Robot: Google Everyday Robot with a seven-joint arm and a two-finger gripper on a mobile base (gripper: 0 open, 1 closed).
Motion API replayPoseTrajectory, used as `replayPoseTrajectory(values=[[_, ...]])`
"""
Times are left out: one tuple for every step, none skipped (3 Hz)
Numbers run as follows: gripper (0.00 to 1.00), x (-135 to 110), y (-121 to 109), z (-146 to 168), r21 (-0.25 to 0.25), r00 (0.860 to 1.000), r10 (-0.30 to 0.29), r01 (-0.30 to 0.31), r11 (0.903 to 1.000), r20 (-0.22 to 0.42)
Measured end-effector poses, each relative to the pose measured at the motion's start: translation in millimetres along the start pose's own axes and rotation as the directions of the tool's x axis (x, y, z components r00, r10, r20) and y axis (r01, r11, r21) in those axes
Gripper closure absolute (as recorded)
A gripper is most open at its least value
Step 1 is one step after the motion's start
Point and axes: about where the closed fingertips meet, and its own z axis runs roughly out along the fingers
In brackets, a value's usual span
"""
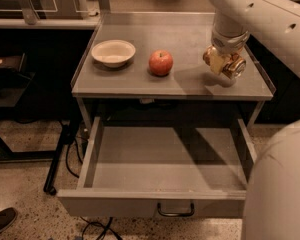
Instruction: Pick orange can from top drawer and place on counter
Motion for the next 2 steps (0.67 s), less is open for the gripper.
replayPoseTrajectory(values=[[1.00, -6.6, 4.2, 18.2, -0.029, 0.999, -0.028, 0.027, 0.9992, -0.024], [1.00, -8.5, 6.9, 40.7, -0.054, 0.998, -0.038, 0.036, 0.9979, -0.055]])
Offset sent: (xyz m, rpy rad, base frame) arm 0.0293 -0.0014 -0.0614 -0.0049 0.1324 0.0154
